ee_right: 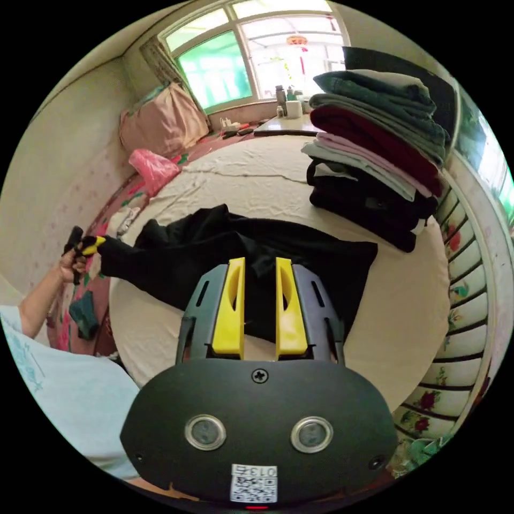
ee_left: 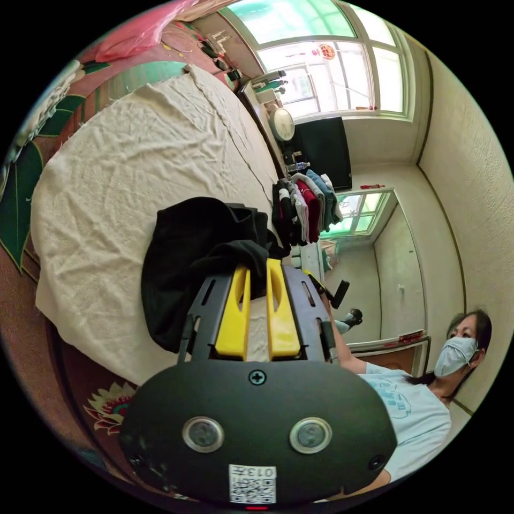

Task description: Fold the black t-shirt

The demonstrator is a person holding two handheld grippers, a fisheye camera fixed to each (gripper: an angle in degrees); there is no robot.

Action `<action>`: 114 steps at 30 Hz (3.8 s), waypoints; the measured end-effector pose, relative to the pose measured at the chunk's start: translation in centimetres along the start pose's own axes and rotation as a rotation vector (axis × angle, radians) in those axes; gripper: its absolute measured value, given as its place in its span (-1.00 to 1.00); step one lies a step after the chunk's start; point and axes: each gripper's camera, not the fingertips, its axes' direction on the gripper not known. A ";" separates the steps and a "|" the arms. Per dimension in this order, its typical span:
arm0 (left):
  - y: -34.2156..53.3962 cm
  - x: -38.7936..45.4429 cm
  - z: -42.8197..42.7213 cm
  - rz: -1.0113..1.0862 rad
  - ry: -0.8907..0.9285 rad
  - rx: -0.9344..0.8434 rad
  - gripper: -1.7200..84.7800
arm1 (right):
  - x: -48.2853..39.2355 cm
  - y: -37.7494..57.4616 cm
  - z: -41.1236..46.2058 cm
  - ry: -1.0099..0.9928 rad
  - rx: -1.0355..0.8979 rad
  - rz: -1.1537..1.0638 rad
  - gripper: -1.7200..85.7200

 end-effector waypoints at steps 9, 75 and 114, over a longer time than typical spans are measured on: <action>2.7 -0.2 -1.6 -0.058 -0.025 0.011 -0.84 | -4.7 0.2 6.9 0.159 -0.200 -0.189 -0.69; 30.1 38.8 -21.2 1.298 0.045 0.367 -0.86 | -6.5 33.6 -36.9 0.225 0.859 -0.118 -0.93; 23.1 -5.3 -9.9 0.018 -0.271 -0.115 -0.72 | 10.4 35.8 -12.5 0.165 -0.160 0.545 -0.73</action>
